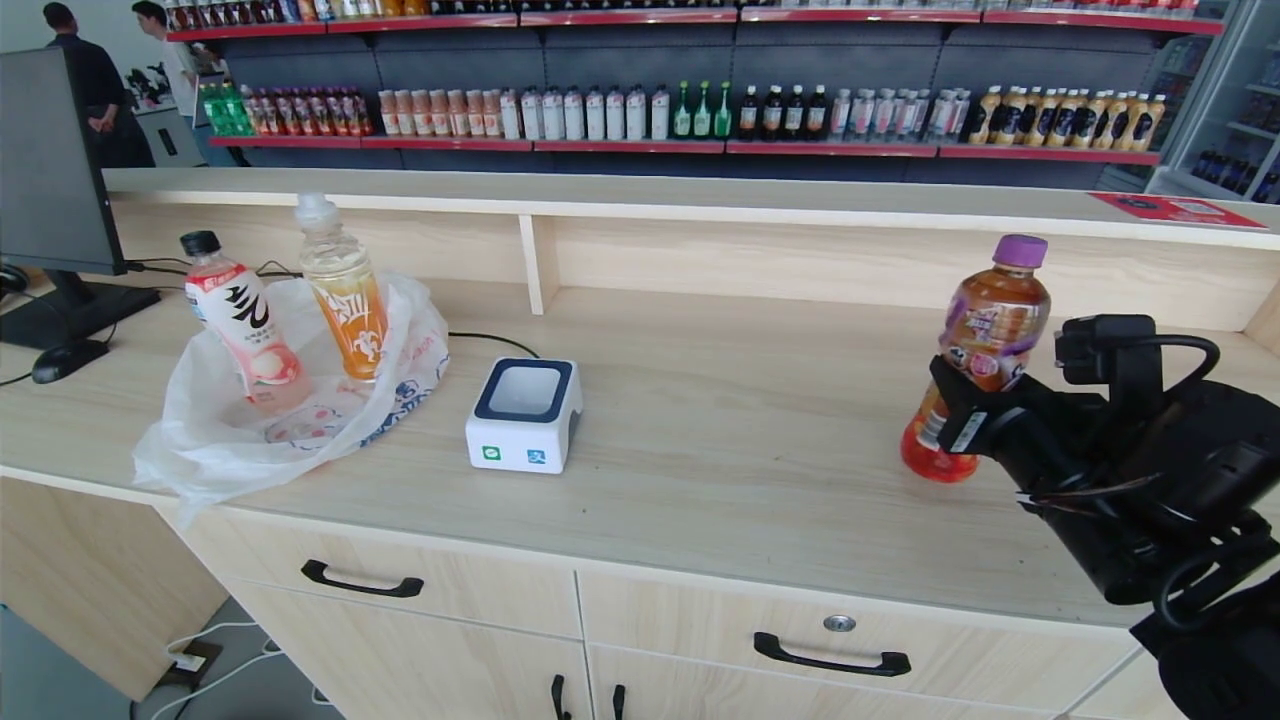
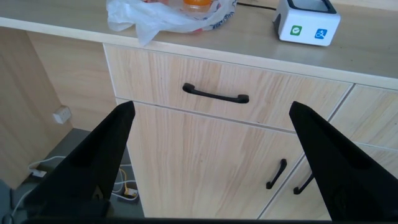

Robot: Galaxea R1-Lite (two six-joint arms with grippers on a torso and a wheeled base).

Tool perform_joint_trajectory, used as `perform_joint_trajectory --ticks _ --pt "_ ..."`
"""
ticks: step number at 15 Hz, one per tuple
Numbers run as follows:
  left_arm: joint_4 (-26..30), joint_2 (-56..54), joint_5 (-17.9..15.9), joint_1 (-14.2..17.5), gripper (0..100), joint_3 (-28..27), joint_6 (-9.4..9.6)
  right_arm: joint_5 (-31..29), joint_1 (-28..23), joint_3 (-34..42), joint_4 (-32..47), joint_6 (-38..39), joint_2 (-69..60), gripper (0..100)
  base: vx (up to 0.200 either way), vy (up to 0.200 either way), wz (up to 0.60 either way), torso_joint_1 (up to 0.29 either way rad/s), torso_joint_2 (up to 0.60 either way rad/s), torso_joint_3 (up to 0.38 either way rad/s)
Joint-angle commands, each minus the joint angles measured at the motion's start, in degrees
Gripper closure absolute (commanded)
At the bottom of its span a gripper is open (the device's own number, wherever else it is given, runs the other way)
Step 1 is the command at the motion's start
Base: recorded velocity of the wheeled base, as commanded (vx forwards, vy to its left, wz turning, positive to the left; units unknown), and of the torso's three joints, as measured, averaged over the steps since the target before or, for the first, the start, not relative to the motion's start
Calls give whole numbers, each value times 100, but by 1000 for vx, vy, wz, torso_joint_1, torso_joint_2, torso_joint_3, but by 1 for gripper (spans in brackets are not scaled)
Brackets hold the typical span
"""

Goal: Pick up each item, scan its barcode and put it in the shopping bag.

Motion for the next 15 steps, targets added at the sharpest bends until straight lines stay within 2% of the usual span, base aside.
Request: perform_joint_trajectory --ticks 1,5,11,15 --pt "-1 6 -2 0 0 0 -3 1 -11 3 -8 18 -141 100 0 0 0 0 0 0" --pt "-1 6 6 0 0 0 -3 10 165 12 -8 0 -572 100 0 0 0 0 0 0" --pt "-1 -2 -2 0 0 0 -3 36 1088 196 -8 0 -1635 100 0 0 0 0 0 0" --pt "-1 6 6 0 0 0 -3 256 1572 443 -8 0 -2145 100 0 0 0 0 0 0"
